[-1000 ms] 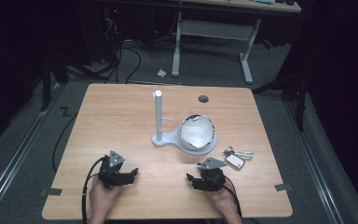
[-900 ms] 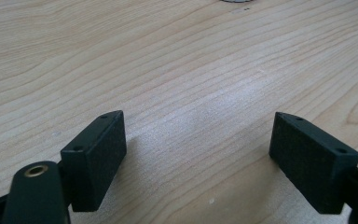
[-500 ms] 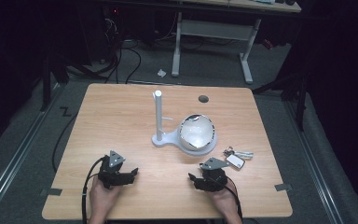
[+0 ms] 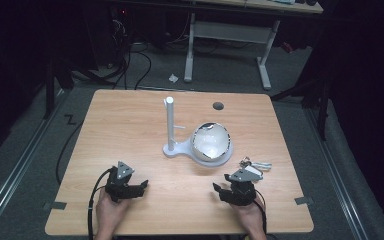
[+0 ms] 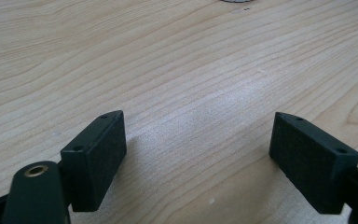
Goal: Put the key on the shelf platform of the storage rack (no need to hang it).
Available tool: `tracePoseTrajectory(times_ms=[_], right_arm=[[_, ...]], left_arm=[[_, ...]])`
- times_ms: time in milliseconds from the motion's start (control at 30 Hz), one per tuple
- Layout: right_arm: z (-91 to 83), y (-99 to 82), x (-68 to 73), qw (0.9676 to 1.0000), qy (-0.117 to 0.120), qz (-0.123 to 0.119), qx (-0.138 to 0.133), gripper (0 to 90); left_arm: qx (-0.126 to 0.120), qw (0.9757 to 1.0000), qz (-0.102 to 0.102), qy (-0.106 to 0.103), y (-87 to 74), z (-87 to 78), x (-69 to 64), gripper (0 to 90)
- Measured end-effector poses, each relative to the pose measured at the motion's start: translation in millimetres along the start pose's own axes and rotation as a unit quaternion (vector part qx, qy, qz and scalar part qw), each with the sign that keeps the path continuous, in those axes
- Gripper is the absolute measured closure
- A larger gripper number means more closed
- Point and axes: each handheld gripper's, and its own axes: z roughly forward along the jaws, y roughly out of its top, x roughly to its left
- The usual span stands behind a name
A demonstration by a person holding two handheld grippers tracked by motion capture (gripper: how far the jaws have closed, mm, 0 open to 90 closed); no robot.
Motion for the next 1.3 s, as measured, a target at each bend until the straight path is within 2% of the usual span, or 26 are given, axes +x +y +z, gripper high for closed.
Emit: tracePoseTrajectory(times_ms=[200,267,467,500,600,667,900,1067,1233,1300], right_arm=[[-7.6,-2.8,-7.4,0.9999,-0.003,0.009,-0.012,42.0],[-13.1,-4.6,-12.9,0.9996,-0.008,0.015,-0.023,42.3],[-21.4,-5.6,-22.2,0.9991,-0.013,0.024,-0.032,42.2],[-25.2,-5.0,-27.8,0.999,-0.019,0.023,-0.034,42.2],[-29.6,-3.2,-35.6,0.9989,-0.019,0.024,-0.036,42.5],[-32.7,-1.8,-40.3,0.9988,-0.025,0.021,-0.037,42.5],[-38.4,0.8,-60.6,0.998,-0.043,0.031,-0.036,40.3],[-39.0,1.1,-72.8,0.9969,-0.047,0.049,-0.039,39.8],[-37.9,2.7,-84.7,0.9959,-0.063,0.052,-0.038,39.3],[-36.9,2.7,-90.4,0.9959,-0.062,0.059,-0.03,37.3]], left_arm=[[0.0,1.0,0.0,0.0,0.0,0.0,0.0,19.1],[0.0,1.0,0.0,0.0,0.0,0.0,0.0,19.1],[0.0,1.0,0.0,0.0,0.0,0.0,0.0,19.1],[0.0,1.0,0.0,0.0,0.0,0.0,0.0,19.1],[0.0,1.0,0.0,0.0,0.0,0.0,0.0,19.1],[0.0,1.0,0.0,0.0,0.0,0.0,0.0,19.1],[0.0,1.0,0.0,0.0,0.0,0.0,0.0,19.1],[0.0,1.0,0.0,0.0,0.0,0.0,0.0,19.1],[0.0,1.0,0.0,0.0,0.0,0.0,0.0,19.1],[0.0,1.0,0.0,0.0,0.0,0.0,0.0,19.1]])
